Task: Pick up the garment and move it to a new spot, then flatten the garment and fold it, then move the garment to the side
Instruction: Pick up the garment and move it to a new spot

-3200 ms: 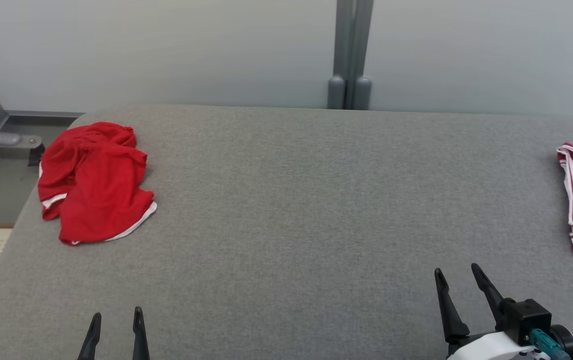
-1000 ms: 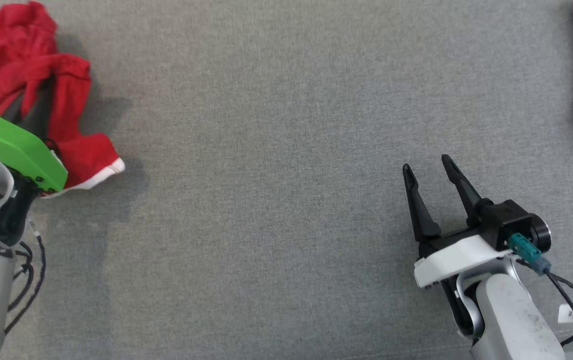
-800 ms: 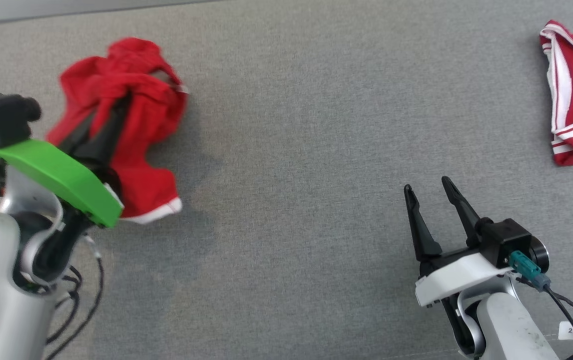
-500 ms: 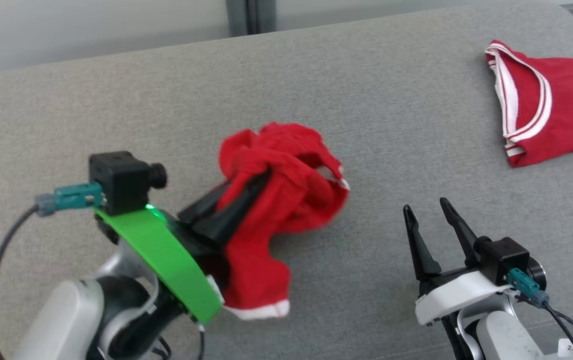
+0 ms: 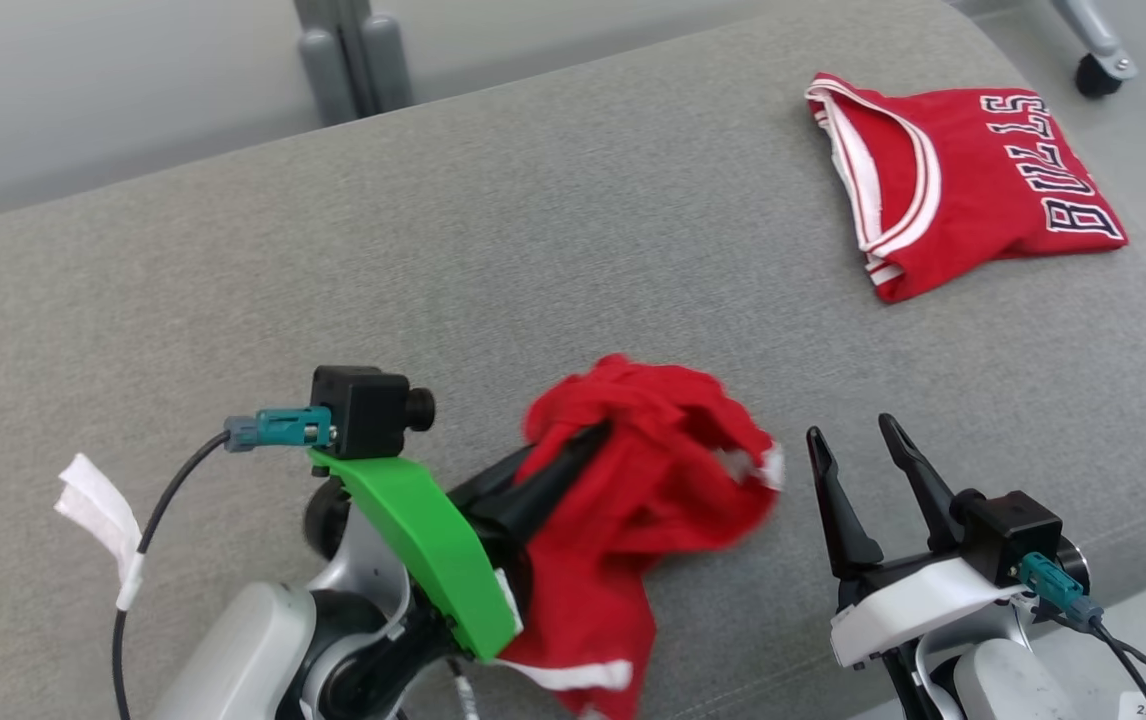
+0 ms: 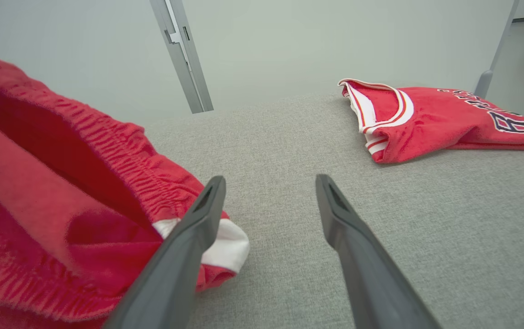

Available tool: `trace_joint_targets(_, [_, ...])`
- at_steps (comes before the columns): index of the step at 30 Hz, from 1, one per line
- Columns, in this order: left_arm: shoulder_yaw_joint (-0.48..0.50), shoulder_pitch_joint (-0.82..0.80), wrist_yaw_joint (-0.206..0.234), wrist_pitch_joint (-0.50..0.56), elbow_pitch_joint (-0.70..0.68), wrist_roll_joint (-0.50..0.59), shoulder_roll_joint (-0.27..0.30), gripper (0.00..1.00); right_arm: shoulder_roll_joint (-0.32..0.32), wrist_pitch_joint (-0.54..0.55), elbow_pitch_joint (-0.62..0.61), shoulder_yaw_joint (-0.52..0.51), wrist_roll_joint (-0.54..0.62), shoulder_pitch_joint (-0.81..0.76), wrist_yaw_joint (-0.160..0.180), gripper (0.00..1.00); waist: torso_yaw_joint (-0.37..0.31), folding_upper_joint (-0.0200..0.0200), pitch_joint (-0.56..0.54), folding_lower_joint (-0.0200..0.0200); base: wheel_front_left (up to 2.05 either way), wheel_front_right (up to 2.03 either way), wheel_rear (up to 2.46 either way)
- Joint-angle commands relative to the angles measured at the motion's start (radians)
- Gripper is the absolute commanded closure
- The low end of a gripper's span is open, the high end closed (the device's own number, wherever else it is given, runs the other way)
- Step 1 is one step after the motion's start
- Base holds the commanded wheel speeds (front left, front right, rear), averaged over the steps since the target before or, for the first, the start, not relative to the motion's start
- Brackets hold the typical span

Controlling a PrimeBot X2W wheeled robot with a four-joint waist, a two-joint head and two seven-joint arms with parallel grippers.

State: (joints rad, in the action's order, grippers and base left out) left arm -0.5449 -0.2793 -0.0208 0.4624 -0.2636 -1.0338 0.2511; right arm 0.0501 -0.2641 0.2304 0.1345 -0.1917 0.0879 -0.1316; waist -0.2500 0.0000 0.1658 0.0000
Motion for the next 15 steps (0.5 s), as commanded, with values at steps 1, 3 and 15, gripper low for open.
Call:
trace_joint_targets(1, [0.007,-0.020,-0.006,-0.021,0.068,0.037,0.011,1.00,0.001,0.000,0.000,-0.001,-0.010,-0.009,0.002,0.00,-0.040,0.0000,-0.005,0.0000,0.00,0.00,0.00])
trace_joint_targets(3, [0.019,-0.037,-0.001,-0.071,0.181,0.087,0.013,1.00,0.001,0.000,0.002,-0.006,-0.012,-0.016,0.002,0.00,-0.052,0.0000,-0.008,0.0000,0.00,0.00,0.00])
trace_joint_targets(15, [-0.025,-0.159,0.030,-0.477,0.747,0.423,0.003,0.00,0.001,0.000,0.010,-0.010,-0.007,-0.038,0.002,0.00,-0.035,0.0000,-0.021,0.0000,0.00,0.00,0.00])
